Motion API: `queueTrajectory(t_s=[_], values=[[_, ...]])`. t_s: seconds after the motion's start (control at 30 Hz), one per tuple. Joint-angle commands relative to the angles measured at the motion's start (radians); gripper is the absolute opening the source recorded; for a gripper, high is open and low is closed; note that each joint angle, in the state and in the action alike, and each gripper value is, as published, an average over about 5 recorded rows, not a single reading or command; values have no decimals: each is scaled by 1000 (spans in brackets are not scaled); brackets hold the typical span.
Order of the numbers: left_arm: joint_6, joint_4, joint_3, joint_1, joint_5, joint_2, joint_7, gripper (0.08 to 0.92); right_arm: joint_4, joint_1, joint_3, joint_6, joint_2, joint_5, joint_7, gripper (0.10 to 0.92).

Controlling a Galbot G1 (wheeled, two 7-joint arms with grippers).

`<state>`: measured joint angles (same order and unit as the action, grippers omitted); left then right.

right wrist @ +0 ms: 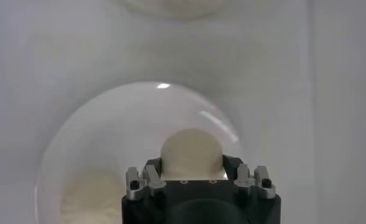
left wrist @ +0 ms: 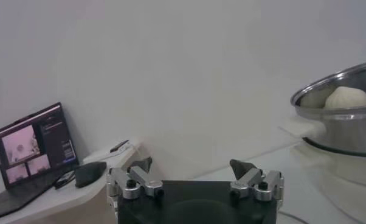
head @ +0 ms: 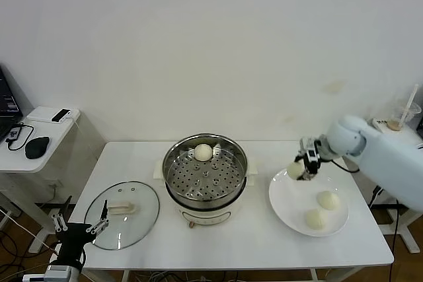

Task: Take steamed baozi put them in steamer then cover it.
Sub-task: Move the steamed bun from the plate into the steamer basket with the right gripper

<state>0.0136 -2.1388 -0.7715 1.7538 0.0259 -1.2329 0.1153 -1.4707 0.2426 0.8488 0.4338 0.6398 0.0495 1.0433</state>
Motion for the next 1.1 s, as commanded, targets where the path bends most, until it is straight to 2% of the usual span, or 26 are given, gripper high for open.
queueTrajectory(t_s=[0.03, 0.23, 0.6, 1.1], values=[[0, 0, -2, -1, 2, 2, 0, 823, -74, 307, 153, 44, 35, 166, -12, 634], [1, 3, -6, -7, 5, 0, -1, 823, -50, 347, 196, 121, 241, 296, -84, 636], [1, 3, -27, -18, 9, -14, 0, 823, 153, 218, 228, 210, 633, 410, -186, 639], [0, -16, -37, -13, 11, -34, 1, 823, 302, 87, 245, 256, 772, 365, -247, 645]])
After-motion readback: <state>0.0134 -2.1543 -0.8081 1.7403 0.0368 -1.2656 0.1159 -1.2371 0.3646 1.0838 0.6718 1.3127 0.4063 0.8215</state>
